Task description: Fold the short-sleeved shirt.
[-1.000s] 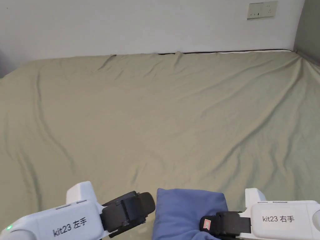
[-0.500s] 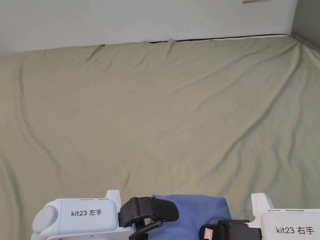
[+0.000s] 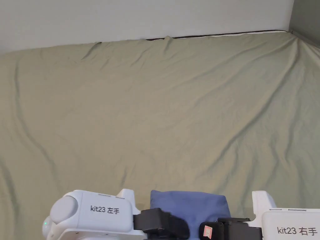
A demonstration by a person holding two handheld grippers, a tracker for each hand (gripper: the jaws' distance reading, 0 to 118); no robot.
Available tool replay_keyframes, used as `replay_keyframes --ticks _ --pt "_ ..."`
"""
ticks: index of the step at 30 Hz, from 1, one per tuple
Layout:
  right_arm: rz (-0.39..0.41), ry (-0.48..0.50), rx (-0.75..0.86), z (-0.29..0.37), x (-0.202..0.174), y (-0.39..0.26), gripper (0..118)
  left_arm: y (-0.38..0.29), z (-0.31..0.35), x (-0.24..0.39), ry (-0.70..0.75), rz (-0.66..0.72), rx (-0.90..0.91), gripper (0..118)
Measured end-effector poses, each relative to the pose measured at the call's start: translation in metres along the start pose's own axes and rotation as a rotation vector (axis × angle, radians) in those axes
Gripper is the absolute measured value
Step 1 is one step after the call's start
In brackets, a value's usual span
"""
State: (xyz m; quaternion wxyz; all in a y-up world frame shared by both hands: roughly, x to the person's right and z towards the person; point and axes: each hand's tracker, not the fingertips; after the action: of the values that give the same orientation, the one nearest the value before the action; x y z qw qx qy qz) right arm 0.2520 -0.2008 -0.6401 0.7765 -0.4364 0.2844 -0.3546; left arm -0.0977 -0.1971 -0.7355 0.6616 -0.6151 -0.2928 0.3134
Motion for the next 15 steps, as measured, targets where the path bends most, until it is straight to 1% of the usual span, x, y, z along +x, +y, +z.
replay_keyframes --ticks 2,3,4,6,7,8,9,10,12,13,14,15 --pt "0.014 -0.004 0.031 0.01 -0.003 0.001 0 0.001 0.002 -0.023 -0.096 0.118 -0.032 42" --pt "0.026 -0.015 0.06 0.017 -0.005 0.002 0 0.0 0.003 -0.024 -0.153 0.143 -0.023 41" --pt "0.041 -0.036 0.09 0.024 -0.006 0.002 0 -0.001 0.003 -0.022 -0.13 0.092 -0.004 41" --pt "0.049 -0.095 0.122 0.016 -0.002 0.003 0 -0.007 0.002 -0.015 -0.108 -0.007 0.042 41" --pt "0.053 -0.123 0.127 0.015 -0.001 0.004 0 -0.009 0.002 -0.012 -0.108 -0.025 0.041 41" --pt "0.062 -0.15 0.143 0.015 0.0 0.004 0 -0.008 0.006 -0.014 -0.119 0.001 0.036 41" --pt "0.068 -0.171 0.155 0.041 -0.003 0.001 0 -0.007 0.011 -0.019 -0.175 0.035 0.052 41" --pt "0.064 -0.17 0.156 0.04 -0.003 0.001 0 -0.005 0.016 -0.023 -0.216 0.054 0.052 41" --pt "0.069 -0.172 0.157 0.032 -0.002 0.002 0 -0.001 0.031 -0.027 -0.201 0.05 0.058 41" --pt "0.075 -0.173 0.163 0.059 -0.011 0.001 0 0.001 0.041 -0.028 -0.169 0.044 0.076 41" --pt "0.081 -0.171 0.165 0.06 -0.014 0.001 0 0.005 0.055 -0.029 -0.089 0.017 0.099 41" --pt "0.085 -0.17 0.171 0.058 -0.017 0.001 0 0.008 0.069 -0.03 -0.05 -0.007 0.11 41"
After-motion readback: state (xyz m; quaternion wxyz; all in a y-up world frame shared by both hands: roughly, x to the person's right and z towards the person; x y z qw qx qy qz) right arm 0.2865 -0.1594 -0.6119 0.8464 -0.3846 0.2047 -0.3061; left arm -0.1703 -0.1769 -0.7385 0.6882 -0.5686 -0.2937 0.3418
